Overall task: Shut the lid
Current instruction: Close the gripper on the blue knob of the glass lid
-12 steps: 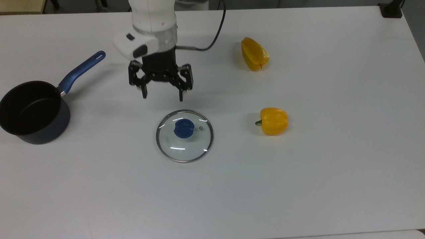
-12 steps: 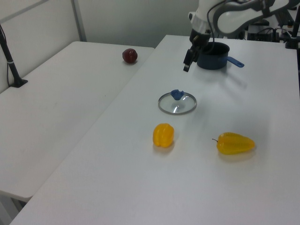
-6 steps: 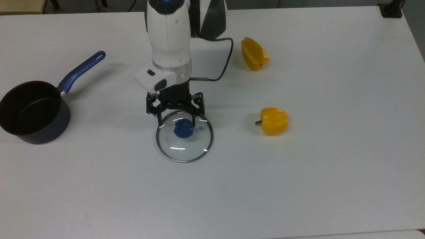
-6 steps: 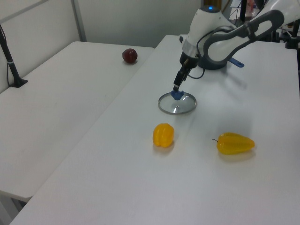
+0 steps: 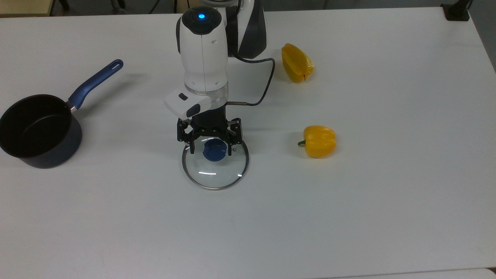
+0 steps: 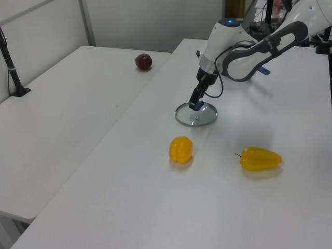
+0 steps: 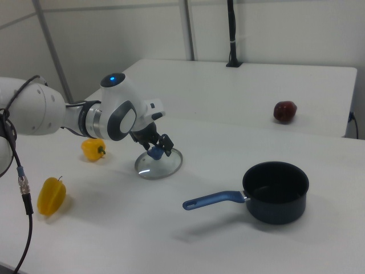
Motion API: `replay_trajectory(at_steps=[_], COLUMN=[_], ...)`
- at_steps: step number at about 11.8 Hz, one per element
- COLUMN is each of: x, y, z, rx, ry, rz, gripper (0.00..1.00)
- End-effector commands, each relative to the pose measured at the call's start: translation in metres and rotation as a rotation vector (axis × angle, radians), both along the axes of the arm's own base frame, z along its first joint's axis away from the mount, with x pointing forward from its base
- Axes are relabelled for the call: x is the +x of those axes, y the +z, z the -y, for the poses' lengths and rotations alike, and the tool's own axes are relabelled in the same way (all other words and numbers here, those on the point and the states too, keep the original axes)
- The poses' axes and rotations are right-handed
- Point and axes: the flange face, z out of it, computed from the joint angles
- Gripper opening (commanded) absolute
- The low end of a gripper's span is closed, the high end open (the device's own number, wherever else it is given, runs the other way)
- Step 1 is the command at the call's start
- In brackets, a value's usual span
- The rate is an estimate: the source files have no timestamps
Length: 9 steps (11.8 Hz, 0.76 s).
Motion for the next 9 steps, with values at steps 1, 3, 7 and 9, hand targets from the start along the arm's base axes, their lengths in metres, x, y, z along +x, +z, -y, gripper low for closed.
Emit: replay_trajectory(at_steps=[1, 3, 7, 9], x=[0.0004, -0.0005, -0.0015, -0.0026], y=[0.0021, 0.0021, 0.0017, 0.0039], z=[-0.0047, -0.0078, -0.0101, -0.0103], rx=[0.013, 0.011, 0.002, -0.016], ry=[-0.028, -0.022, -0.012, 0.001], rz=[0.023, 0.020, 0.015, 0.015], gripper=[0.81, 0.75, 0.81, 0.79])
